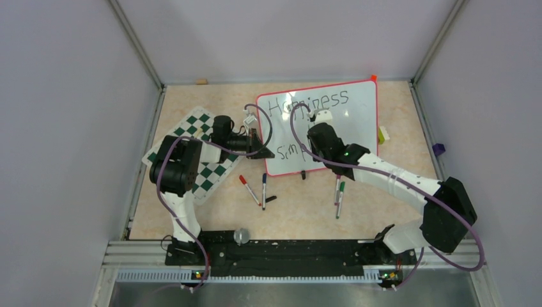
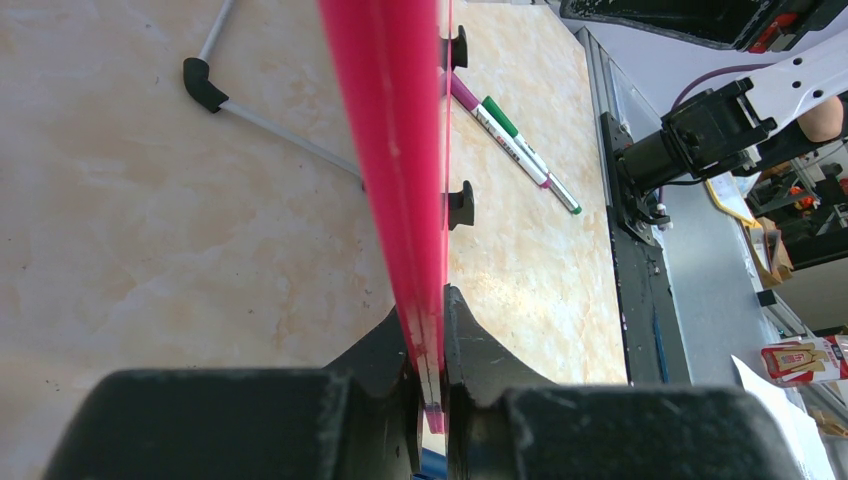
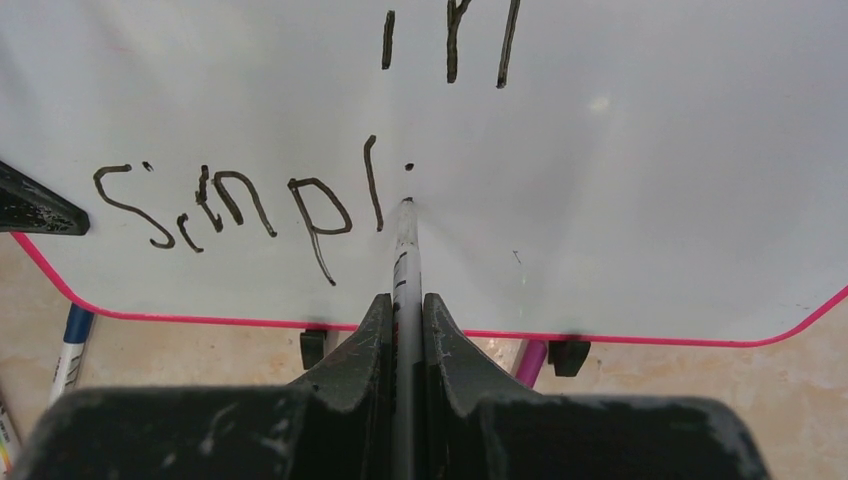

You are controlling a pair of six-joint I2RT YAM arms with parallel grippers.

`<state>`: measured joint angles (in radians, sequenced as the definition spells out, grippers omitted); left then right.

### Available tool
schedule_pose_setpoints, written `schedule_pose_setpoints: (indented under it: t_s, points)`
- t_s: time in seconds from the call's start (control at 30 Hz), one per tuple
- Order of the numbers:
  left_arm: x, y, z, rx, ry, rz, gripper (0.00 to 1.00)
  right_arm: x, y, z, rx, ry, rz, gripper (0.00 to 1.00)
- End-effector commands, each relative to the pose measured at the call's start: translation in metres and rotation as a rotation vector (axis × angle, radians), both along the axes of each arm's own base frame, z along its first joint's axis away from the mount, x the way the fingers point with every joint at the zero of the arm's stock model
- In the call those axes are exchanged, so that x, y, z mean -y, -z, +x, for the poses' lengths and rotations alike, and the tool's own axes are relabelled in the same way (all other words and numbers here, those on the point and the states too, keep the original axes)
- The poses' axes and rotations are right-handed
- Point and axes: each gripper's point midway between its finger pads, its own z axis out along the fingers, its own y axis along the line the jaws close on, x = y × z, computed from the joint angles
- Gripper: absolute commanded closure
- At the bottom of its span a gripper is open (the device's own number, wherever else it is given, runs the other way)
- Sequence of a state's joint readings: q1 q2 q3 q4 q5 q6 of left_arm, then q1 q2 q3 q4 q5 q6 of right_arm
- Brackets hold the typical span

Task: Write a sentence on the whiteboard

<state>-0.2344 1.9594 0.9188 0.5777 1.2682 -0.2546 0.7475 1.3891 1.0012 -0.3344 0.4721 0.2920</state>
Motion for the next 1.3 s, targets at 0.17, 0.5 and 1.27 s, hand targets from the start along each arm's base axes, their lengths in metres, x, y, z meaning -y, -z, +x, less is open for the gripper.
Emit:
schedule_pose_setpoints:
  t_s: [0.17, 0.5, 1.27]
  points:
    - [0.001, 0.016, -0.017, -0.021, 0.040, 0.010, 1.00, 0.008, 0.007, -0.010, -0.024, 0.020, 0.039, 1.00]
    - [0.001, 0.016, -0.018, -0.023, 0.040, 0.010, 1.00, 0.002, -0.033, -0.005, 0.060, 0.000, 0.112, 1.00]
    - [0.001, 0.019, -0.017, -0.022, 0.041, 0.015, 1.00, 0.035, -0.035, 0.009, 0.113, 0.091, 0.073, 1.00]
